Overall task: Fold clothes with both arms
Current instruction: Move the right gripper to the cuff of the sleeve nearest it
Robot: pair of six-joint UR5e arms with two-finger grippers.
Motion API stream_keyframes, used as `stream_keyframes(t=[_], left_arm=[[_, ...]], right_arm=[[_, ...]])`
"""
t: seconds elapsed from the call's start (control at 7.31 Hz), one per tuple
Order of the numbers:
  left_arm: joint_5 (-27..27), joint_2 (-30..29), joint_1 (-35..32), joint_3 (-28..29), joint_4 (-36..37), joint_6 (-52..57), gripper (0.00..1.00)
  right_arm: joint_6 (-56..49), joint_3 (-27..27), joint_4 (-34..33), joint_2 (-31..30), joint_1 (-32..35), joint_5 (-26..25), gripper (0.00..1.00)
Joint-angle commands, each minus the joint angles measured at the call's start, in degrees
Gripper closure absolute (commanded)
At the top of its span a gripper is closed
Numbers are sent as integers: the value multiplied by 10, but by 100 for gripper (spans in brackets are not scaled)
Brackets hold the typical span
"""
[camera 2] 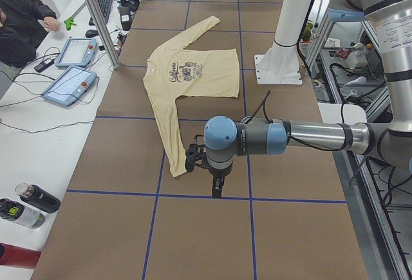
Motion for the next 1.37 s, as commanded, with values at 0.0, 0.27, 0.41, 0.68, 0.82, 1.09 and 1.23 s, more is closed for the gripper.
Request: stream_keyframes(t=[0.0,0.27,0.41,0.68,0.82,1.09,1.23], left_arm=[[0,-1,1,-7,-1,0,0],[1,1,0,-30,-1,0,0],[9,-1,1,-37,-2,2,0],[30,-7,-2,-42,0,0,0],[30,-6,-3,-44,-3,4,0],[30,-48,-13,-47,-4,0,0],[30,-87,-12,-42,-10,5,0]], right_arm=[[1,0,0,1,0,0,0],[1,1,0,5,0,1,0],[2,2,0,10,-1,1,0],[68,5,6,27,-11,3,0],[131,4,59,28,-44,2,0],[365,-2,234,24,-147,-6,0],[443,-4,281,24,-202,-25,0]])
